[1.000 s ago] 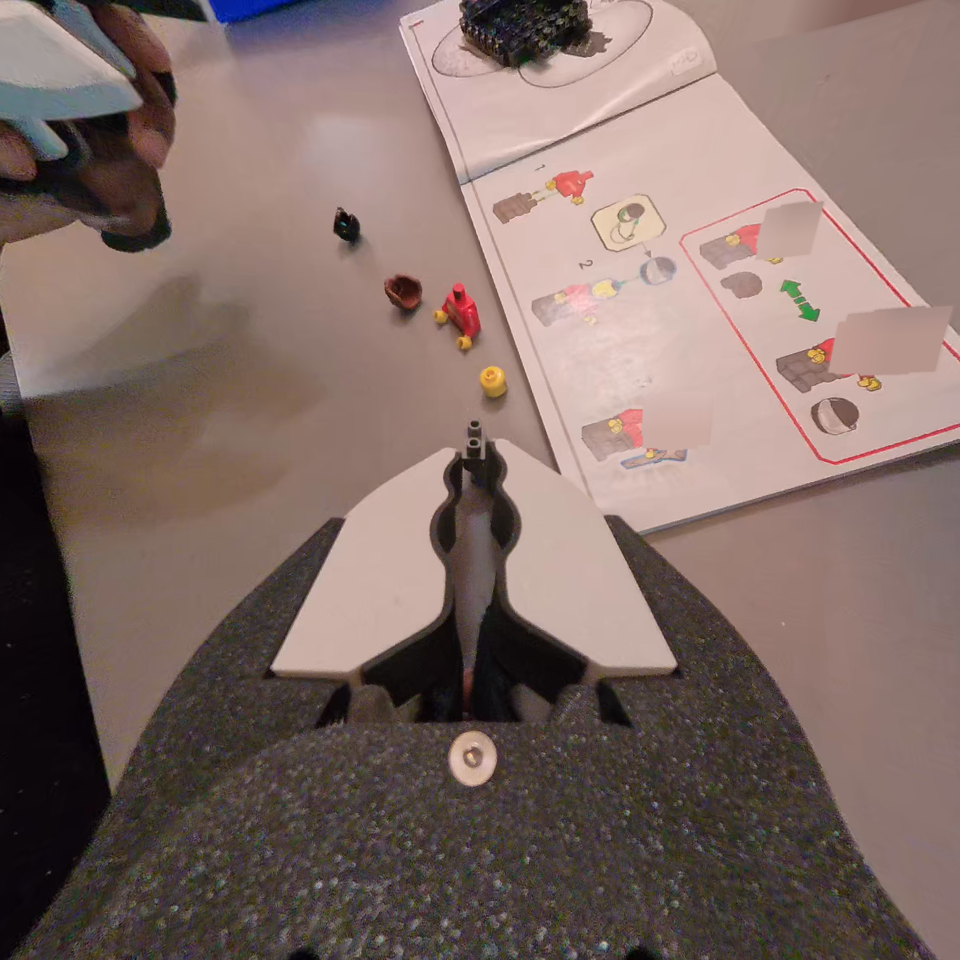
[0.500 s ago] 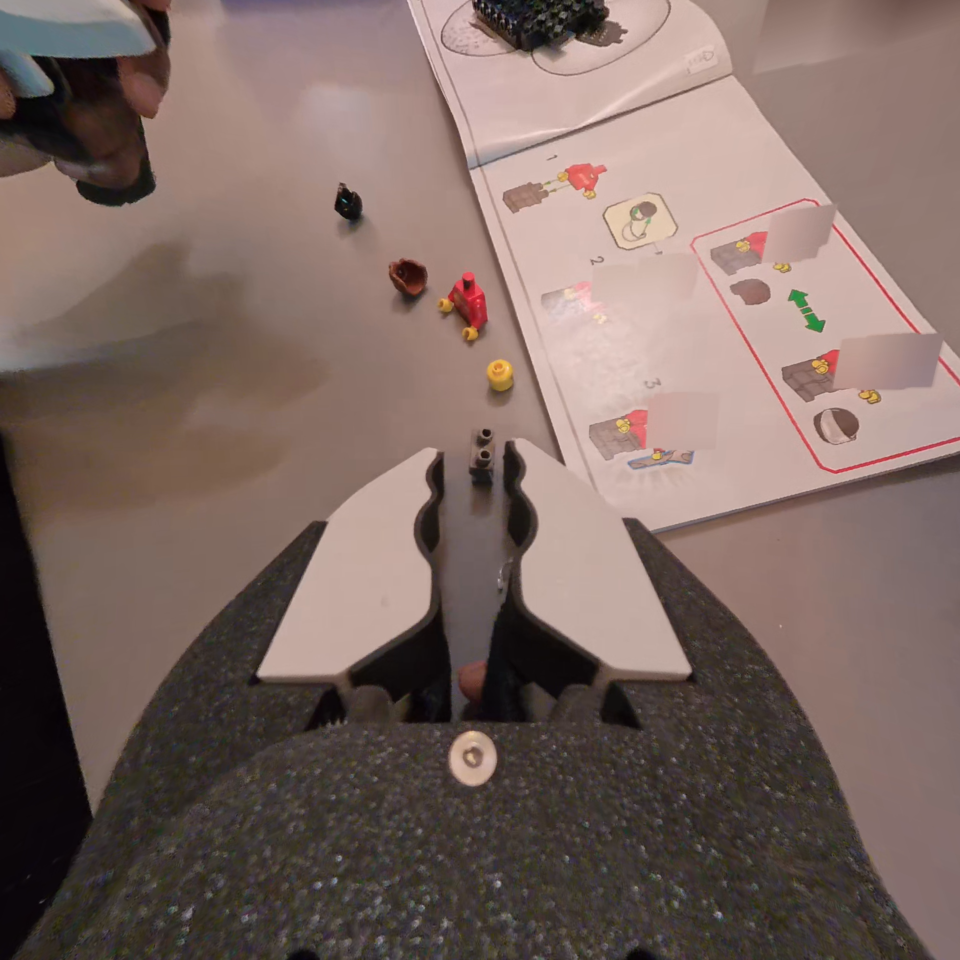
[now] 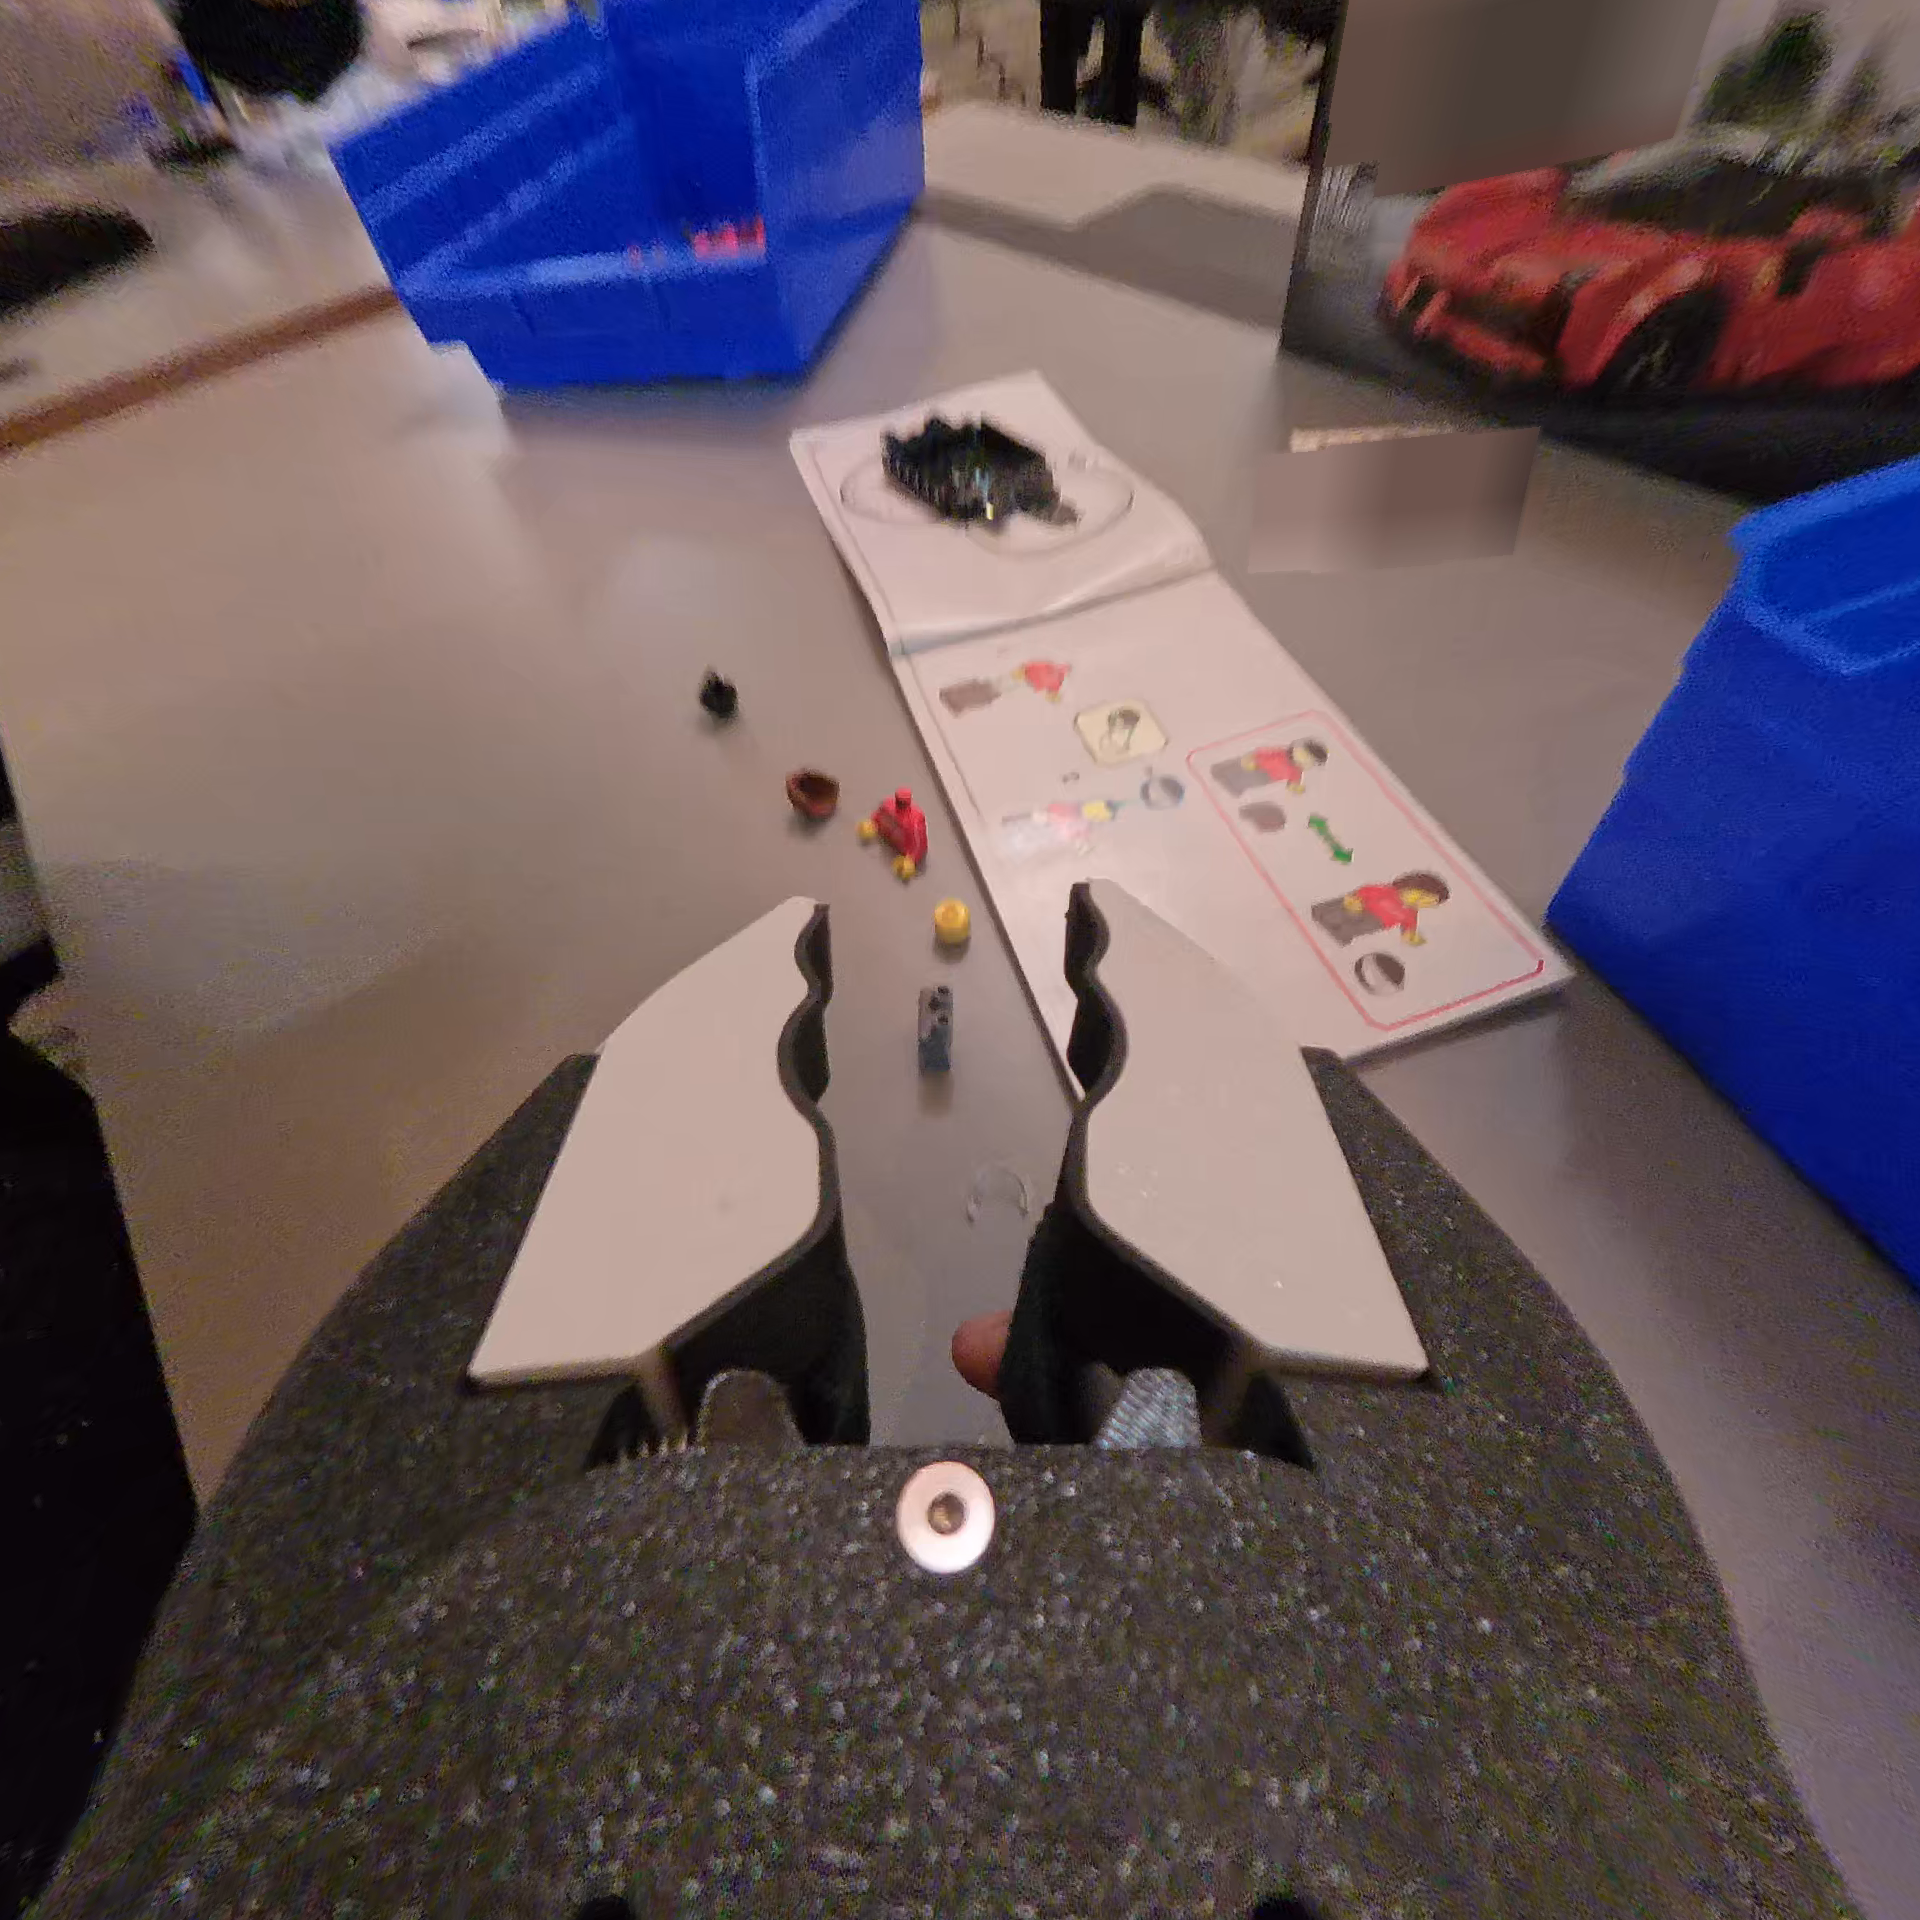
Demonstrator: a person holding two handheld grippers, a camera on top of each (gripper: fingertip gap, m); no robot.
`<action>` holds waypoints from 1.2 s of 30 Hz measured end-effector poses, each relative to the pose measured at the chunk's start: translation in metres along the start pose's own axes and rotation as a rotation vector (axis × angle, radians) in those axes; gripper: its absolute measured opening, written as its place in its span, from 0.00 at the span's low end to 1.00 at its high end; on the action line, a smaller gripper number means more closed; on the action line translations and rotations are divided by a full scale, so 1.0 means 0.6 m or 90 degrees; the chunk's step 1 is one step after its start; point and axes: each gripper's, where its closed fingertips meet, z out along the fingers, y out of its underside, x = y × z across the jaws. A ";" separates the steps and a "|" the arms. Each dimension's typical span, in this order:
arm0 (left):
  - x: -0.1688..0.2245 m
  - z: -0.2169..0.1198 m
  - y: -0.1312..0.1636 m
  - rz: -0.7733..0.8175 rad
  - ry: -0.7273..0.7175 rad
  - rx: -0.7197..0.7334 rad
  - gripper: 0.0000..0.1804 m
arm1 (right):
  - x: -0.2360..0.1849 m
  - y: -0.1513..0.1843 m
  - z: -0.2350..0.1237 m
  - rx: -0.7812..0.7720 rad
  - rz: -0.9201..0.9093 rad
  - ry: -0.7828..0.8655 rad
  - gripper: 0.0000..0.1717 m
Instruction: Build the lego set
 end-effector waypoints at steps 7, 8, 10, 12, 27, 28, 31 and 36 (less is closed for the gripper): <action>0.002 0.020 -0.125 0.046 0.011 0.106 0.25 | -0.003 -0.069 -0.008 0.063 0.041 -0.021 0.26; 0.004 0.022 -0.134 0.050 0.013 0.107 0.25 | -0.001 -0.076 -0.006 0.063 0.036 -0.022 0.27; 0.005 0.026 -0.153 0.069 0.018 0.109 0.27 | 0.004 -0.088 0.002 0.062 0.014 -0.019 0.27; 0.010 0.031 -0.172 0.062 0.036 0.126 0.27 | 0.008 -0.097 0.014 0.052 -0.004 -0.016 0.28; -0.055 0.031 -0.119 0.077 -0.023 0.109 0.25 | 0.007 -0.089 0.043 0.108 -0.044 -0.037 0.30; -0.064 0.030 -0.115 0.077 -0.032 0.108 0.25 | 0.010 -0.086 0.043 0.102 -0.040 -0.034 0.30; -0.080 0.024 -0.111 0.063 -0.021 0.128 0.25 | 0.006 -0.101 0.025 0.087 -0.039 -0.036 0.31; -0.142 0.033 -0.068 0.049 -0.075 0.088 0.25 | 0.019 -0.152 -0.064 0.084 -0.059 0.018 0.33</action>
